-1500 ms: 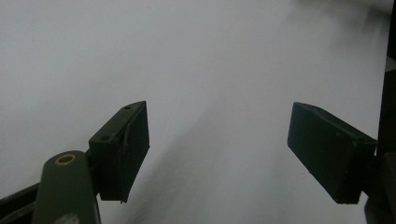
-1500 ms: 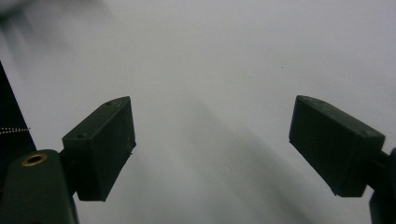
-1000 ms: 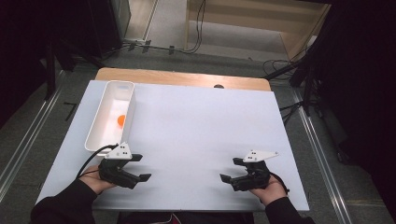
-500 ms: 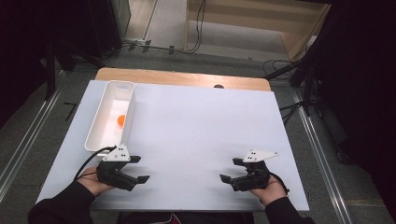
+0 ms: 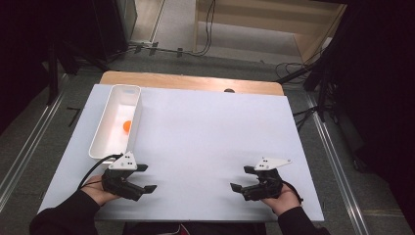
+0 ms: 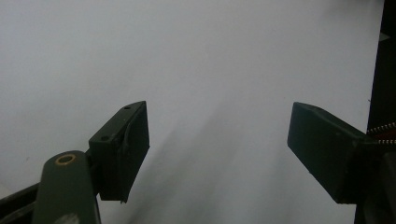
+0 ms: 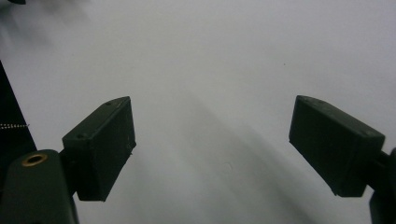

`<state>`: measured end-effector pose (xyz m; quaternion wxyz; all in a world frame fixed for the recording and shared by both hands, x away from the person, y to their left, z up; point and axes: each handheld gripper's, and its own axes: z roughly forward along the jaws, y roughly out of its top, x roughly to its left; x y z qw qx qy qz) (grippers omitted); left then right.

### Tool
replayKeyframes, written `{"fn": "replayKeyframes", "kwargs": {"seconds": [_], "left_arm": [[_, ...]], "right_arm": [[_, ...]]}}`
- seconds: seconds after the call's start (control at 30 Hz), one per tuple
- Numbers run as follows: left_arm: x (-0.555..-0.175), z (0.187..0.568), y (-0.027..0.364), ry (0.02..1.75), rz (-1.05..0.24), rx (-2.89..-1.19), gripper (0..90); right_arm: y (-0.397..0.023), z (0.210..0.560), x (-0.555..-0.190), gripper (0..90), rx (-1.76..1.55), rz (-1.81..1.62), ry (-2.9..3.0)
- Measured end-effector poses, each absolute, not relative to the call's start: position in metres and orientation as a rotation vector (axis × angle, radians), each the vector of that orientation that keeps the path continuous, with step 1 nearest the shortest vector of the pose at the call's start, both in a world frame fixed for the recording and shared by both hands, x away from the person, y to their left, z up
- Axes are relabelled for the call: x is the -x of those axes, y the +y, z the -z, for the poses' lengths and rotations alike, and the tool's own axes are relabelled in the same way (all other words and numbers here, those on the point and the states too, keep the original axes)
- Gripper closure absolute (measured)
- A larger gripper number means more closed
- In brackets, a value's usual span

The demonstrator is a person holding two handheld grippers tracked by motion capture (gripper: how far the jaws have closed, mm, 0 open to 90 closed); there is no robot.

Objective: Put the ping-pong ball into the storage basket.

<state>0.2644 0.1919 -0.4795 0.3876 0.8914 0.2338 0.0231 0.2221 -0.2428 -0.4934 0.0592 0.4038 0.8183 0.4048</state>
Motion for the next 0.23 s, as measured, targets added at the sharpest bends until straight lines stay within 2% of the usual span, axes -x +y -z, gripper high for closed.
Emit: {"fn": "replayKeyframes", "kwargs": {"seconds": [0.23], "left_arm": [[-0.2642,0.4803,0.1914,0.599,-0.058,-2.266,21.3]], "right_arm": [[-0.2426,0.4935,-0.2218,13.2,-1.229,-1.225,2.479]]}}
